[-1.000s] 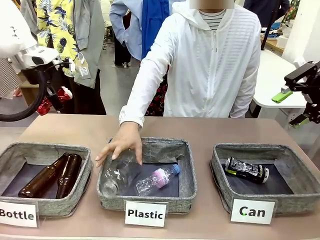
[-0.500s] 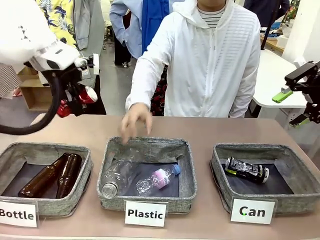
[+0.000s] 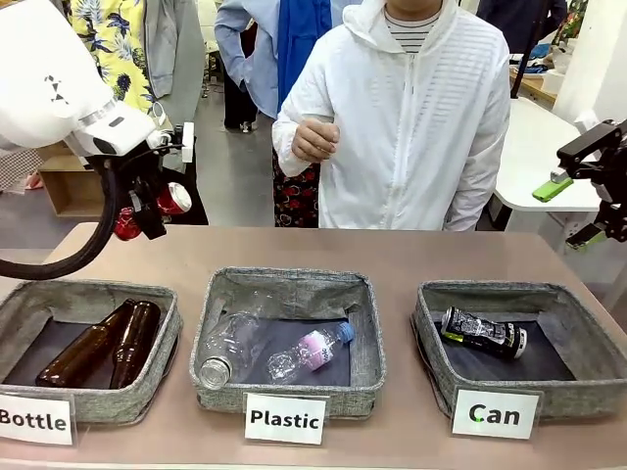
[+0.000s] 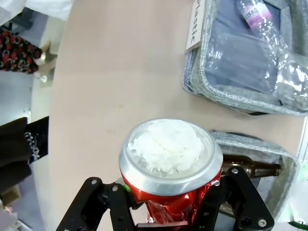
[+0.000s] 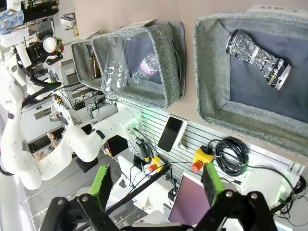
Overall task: Sort the can waste into the basket.
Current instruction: Pick up the can waste from the table and place it in the right Fabric basket.
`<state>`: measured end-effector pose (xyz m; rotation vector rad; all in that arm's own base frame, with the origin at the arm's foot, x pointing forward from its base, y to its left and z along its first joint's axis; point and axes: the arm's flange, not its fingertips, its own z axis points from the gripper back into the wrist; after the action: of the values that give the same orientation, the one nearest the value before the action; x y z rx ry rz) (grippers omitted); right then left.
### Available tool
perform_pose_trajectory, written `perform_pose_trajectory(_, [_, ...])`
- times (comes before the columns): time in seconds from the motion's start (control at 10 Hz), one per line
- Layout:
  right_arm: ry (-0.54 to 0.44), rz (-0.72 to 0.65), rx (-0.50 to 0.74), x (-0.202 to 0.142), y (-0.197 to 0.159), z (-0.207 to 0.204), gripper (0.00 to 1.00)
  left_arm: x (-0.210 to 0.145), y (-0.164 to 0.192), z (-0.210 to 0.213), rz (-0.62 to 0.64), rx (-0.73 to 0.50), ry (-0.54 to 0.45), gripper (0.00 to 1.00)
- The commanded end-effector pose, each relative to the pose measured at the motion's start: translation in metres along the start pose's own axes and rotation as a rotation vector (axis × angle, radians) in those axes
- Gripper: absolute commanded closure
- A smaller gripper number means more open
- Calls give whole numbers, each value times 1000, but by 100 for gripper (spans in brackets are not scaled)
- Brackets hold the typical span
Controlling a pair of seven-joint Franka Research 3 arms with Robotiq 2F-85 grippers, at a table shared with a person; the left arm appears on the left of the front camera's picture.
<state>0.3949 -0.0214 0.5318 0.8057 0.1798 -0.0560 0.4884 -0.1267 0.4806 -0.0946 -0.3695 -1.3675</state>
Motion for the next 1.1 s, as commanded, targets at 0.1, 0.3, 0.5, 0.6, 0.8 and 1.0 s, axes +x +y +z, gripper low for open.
perform_pose_trajectory(0.1, [0,0,0,0,0,0,0,6,-9,7,-74,-42,-64,100])
perform_pose_trajectory(0.3, [-194,3,-186,-65,18,90,0,84,-36,17,-292,-42,-171,100])
perform_pose_trajectory(0.5, [-379,-34,-271,-118,1,174,0,203,-66,10,-512,-170,-271,100])
perform_pose_trajectory(0.6, [-474,-98,-342,-142,-20,206,0,265,-92,-12,-556,-286,-325,100])
perform_pose_trajectory(0.8, [-595,-165,-346,-171,-49,235,0,351,-130,-52,-587,-432,-383,100])
perform_pose_trajectory(1.0, [-677,-170,-303,-191,-73,238,0,435,-187,-107,-565,-488,-380,100])
